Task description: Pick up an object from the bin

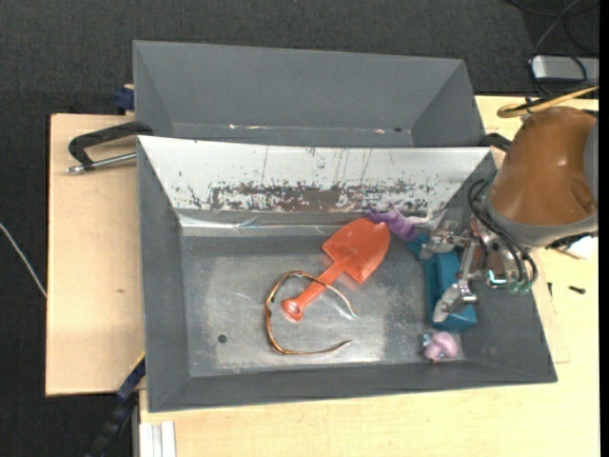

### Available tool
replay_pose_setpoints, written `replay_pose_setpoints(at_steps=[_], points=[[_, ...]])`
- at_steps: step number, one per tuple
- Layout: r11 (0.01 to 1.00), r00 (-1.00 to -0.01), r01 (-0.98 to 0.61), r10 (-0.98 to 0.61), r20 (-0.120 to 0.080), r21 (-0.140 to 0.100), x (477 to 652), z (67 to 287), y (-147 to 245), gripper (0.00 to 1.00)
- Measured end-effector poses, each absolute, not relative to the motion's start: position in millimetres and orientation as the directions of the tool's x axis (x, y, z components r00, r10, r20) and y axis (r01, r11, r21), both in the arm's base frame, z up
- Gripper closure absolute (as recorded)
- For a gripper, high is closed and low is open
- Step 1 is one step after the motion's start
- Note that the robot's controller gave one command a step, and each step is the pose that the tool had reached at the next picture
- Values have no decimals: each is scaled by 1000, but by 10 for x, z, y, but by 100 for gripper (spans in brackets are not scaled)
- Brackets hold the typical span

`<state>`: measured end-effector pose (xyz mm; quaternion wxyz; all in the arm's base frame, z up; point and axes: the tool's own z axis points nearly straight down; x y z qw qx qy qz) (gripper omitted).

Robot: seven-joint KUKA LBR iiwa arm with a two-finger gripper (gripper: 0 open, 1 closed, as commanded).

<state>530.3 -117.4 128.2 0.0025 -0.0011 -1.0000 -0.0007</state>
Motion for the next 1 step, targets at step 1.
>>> replay_pose_setpoints(at_steps=[1], points=[[1000,-1000,0,0,-3,0,5324,1321,-1171,0]])
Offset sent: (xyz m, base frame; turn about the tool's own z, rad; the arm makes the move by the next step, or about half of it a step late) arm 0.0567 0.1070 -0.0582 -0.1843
